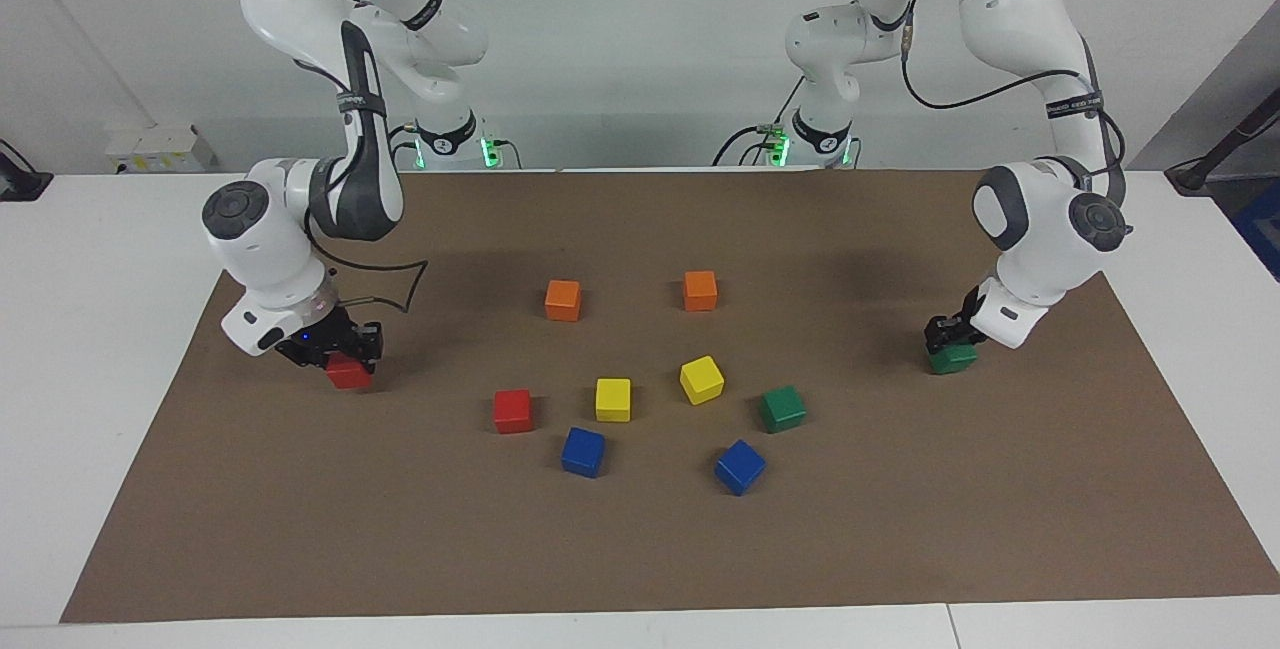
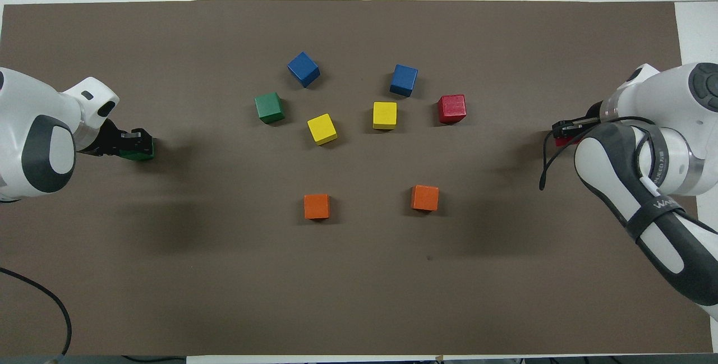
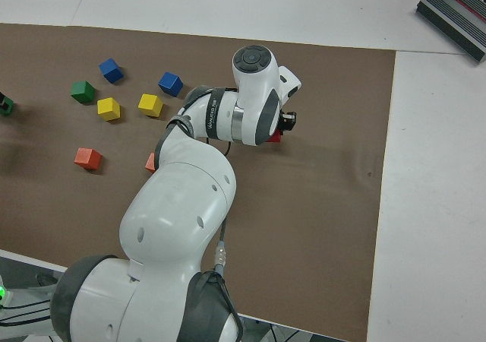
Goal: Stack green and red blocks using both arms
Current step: 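Set the green cube down with the left gripper while the right sets red down, then reach the left gripper to the other green while the right gripper releases red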
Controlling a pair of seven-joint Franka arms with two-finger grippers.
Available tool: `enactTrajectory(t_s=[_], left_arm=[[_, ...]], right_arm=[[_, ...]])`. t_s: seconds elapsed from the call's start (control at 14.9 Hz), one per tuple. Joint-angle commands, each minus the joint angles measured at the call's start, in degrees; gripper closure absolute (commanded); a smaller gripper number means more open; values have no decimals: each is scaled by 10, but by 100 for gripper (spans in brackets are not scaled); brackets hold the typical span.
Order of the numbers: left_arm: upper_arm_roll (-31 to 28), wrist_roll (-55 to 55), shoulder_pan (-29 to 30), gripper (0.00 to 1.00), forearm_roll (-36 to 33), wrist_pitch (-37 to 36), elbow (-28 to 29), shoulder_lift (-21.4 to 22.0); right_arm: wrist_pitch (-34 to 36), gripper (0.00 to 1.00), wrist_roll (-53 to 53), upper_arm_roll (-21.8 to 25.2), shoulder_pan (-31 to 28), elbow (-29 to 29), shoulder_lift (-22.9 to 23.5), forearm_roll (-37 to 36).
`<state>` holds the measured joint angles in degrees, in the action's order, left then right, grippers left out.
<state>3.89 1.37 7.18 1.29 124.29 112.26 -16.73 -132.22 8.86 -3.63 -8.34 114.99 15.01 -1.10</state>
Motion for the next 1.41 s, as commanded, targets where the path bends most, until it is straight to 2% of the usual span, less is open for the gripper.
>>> enactTrajectory(t_s=[0.0, 0.07, 0.13, 0.2, 0.27, 0.54, 0.8, 0.94, 1.34], left_arm=[[-3, -10, -4, 100, 0, 13, 15, 6], [-3, -10, -5, 98, 0, 12, 15, 6], [-3, -10, -5, 62, -1, 14, 15, 6], [-2, -10, -6, 5, -1, 15, 15, 6], [-3, -10, -6, 0, -1, 14, 15, 6], [-3, -10, -6, 0, -1, 11, 13, 7], [-3, -23, -15, 0, -2, -20, -39, 12], [-3, -86, -40, 0, -4, -38, -77, 4], [-2, -244, -123, 0, -2, -39, -131, -17]], right_arm=[[-31, 100, 19, -2, -2, 15, 4, 0], [-32, 100, 20, -2, -2, 16, 5, 0], [-32, 100, 20, -2, -2, 18, 5, 0], [-32, 100, 21, -1, -3, 19, 7, 0], [-32, 100, 27, -2, -3, 20, 7, 0], [-32, 100, 30, -2, -4, 27, 8, 0], [-32, 100, 30, -2, -4, 30, 7, 0], [-32, 100, 30, -2, -5, 32, 7, 0], [-33, 100, 30, -2, -5, 31, 7, 0]])
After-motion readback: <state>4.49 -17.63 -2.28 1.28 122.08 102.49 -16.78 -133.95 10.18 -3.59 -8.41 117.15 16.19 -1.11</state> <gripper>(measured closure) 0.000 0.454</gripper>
